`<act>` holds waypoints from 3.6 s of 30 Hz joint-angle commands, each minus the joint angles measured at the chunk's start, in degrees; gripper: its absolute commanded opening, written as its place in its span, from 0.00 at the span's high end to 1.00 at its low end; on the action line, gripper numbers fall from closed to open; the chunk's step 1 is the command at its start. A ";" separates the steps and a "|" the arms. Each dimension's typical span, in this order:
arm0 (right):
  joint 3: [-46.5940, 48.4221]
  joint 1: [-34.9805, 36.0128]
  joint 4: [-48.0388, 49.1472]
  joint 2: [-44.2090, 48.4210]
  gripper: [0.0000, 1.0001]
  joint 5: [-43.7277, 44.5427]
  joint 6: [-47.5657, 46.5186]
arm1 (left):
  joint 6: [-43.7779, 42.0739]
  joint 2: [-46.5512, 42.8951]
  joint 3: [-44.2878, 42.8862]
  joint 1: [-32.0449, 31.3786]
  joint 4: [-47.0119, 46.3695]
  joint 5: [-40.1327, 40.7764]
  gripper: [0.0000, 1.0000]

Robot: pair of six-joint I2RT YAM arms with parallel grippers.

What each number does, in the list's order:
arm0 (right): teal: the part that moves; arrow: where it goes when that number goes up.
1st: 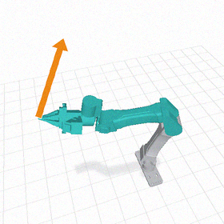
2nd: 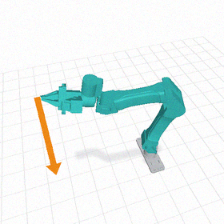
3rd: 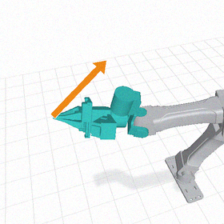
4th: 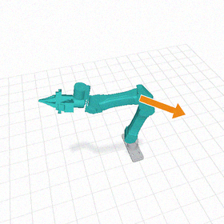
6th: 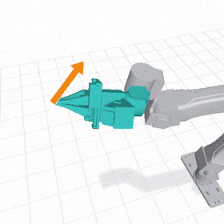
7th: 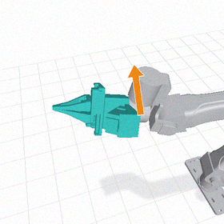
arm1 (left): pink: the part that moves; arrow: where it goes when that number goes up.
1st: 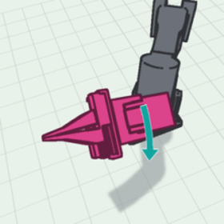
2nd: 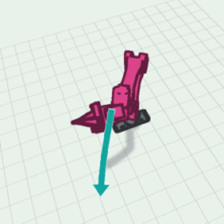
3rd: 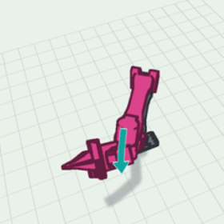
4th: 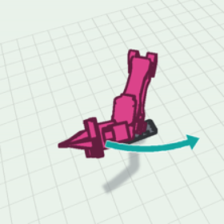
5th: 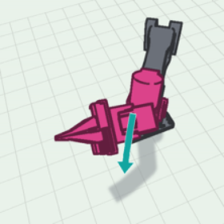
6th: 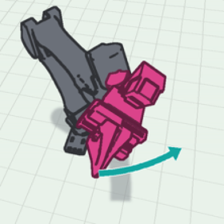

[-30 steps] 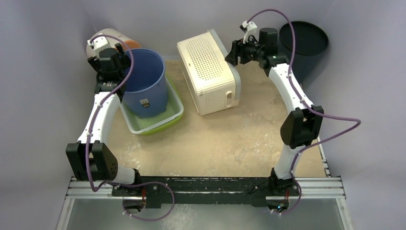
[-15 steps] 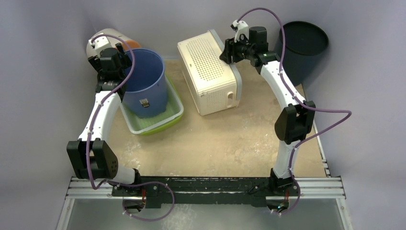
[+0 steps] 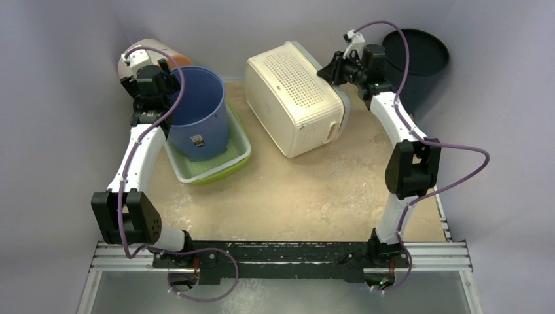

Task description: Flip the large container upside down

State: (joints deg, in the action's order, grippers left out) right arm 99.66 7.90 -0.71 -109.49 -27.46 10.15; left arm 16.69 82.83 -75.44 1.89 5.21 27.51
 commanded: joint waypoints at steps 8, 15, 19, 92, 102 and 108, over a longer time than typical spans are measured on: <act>-8.77 -5.88 -2.49 -5.57 0.89 -3.34 3.13 | -1.03 -0.11 -1.02 0.65 0.68 -0.08 0.18; -13.02 -6.35 -2.79 -7.59 0.90 -0.56 0.84 | -1.13 -0.08 -0.46 0.66 0.72 0.07 0.18; -13.51 -6.84 -3.59 -9.58 0.91 3.44 0.72 | -0.92 0.33 -0.23 0.67 0.51 -0.33 0.18; 26.39 19.13 -15.73 -14.00 0.52 -10.63 -4.85 | 1.99 0.89 1.06 1.01 -1.90 -1.98 0.19; 29.44 22.51 -15.31 -21.71 0.51 -6.93 -3.63 | 4.49 1.76 0.74 1.00 -2.76 -3.14 0.20; 31.86 22.59 -17.98 -24.52 0.50 6.19 -4.32 | 4.48 2.03 0.19 1.01 -2.77 -3.79 0.21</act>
State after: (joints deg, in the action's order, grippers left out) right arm 128.95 31.27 -16.23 -133.75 -32.53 5.96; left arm 18.98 84.31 -75.20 2.76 1.34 26.39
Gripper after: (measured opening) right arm 0.494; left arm 0.799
